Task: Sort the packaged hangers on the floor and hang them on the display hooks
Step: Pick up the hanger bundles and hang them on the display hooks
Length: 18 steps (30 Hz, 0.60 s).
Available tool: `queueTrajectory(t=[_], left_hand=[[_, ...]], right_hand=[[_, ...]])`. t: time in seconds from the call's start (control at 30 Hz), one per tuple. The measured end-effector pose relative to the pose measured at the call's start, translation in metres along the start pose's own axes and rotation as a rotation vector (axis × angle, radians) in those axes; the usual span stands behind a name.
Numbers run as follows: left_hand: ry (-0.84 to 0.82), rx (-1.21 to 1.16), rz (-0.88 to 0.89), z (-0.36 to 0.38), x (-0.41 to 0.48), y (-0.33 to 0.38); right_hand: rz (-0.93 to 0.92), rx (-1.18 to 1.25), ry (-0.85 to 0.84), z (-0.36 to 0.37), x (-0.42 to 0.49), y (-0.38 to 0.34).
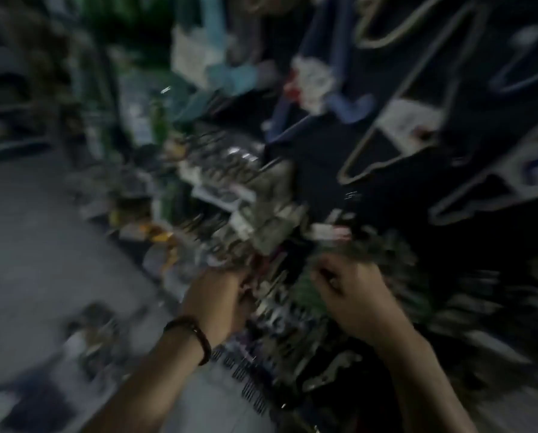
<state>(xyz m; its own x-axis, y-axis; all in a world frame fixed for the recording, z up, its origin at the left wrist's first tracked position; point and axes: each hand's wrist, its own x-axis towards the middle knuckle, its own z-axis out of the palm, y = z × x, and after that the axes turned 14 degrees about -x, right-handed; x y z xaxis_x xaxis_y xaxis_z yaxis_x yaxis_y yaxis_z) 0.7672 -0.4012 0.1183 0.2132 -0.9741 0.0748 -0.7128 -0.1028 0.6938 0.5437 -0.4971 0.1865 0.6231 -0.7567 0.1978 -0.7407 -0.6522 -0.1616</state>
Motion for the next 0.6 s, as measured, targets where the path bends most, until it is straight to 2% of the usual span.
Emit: queueTrajectory(t=[0.17, 0.3, 0.47, 0.6], left_hand=[[-0.176, -0.060, -0.474, 0.029, -0.104, -0.141], [-0.210, -0.091, -0.714, 0.043, -0.171, -0.204], [-0.115, -0.200, -1.055, 0.062, -0.234, -0.241], [-0.049, -0.273, -1.204, 0.090, -0.254, -0.257]], right_hand=[[-0.119, 0.119, -0.470, 0.155, -0.009, -0.057], [-0.172, 0.157, -0.660, 0.235, -0.018, -0.094], [-0.294, 0.159, -0.929, 0.310, -0.014, -0.133], [-0.365, 0.077, -1.079, 0.370, -0.001, -0.152]])
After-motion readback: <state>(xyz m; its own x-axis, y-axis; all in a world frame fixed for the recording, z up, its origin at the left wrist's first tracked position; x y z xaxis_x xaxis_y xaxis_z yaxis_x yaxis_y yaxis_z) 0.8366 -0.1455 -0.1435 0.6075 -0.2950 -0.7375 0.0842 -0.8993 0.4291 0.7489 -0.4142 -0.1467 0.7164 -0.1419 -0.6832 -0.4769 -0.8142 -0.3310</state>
